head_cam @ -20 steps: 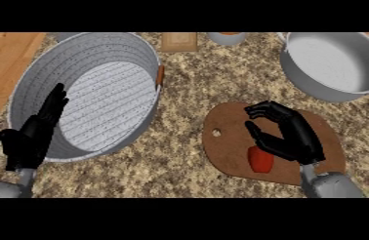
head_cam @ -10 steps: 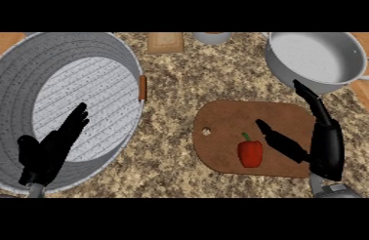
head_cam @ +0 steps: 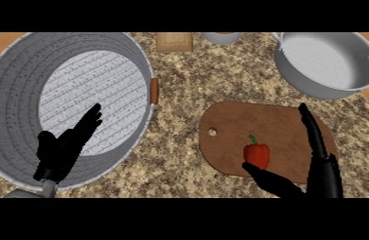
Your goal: Pick the bell pepper from the cutting board and place it in the pot
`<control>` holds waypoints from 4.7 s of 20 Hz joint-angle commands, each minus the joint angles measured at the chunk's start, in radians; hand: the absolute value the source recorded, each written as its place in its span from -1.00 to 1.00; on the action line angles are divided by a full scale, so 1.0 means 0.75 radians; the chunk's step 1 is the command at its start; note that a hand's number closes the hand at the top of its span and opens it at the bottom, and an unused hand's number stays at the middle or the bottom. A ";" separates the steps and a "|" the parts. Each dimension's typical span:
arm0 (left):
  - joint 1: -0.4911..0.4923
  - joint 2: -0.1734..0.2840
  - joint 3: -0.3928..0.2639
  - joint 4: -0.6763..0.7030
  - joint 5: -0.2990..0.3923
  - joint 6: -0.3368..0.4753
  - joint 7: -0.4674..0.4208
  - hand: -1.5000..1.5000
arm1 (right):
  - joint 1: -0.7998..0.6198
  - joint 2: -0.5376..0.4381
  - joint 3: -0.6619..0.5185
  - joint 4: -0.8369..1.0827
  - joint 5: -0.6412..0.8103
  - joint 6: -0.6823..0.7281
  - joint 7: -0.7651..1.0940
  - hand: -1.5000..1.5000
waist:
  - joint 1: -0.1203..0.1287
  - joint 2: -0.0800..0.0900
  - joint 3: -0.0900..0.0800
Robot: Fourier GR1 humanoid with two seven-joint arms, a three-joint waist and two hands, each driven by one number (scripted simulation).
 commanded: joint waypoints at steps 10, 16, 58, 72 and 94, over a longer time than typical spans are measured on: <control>-0.075 -0.185 -0.041 0.135 -0.053 -0.040 -0.040 0.00 | -0.109 0.072 0.041 -0.033 -0.019 0.417 0.716 -1.00 | 0.056 0.024 -0.013; -0.041 -0.221 -0.036 0.186 -0.125 -0.047 -0.086 0.00 | -0.047 0.003 -0.019 0.076 -0.109 0.488 0.614 -1.00 | 0.051 0.019 -0.011; -0.119 -0.373 0.144 0.184 -0.276 -0.178 0.040 0.00 | -0.055 0.320 -0.331 0.936 -0.673 0.552 -0.754 1.00 | 0.056 0.023 -0.009; -0.008 -0.321 0.195 0.056 -0.235 -0.238 0.074 0.00 | -0.122 -0.457 -0.941 1.253 -1.140 1.322 -1.110 1.00 | 0.055 0.046 0.008; -0.115 -0.391 0.189 0.153 -0.298 -0.259 0.076 0.00 | -0.645 -0.879 -0.949 2.051 -0.704 1.172 -1.677 1.00 | 0.120 0.042 -0.002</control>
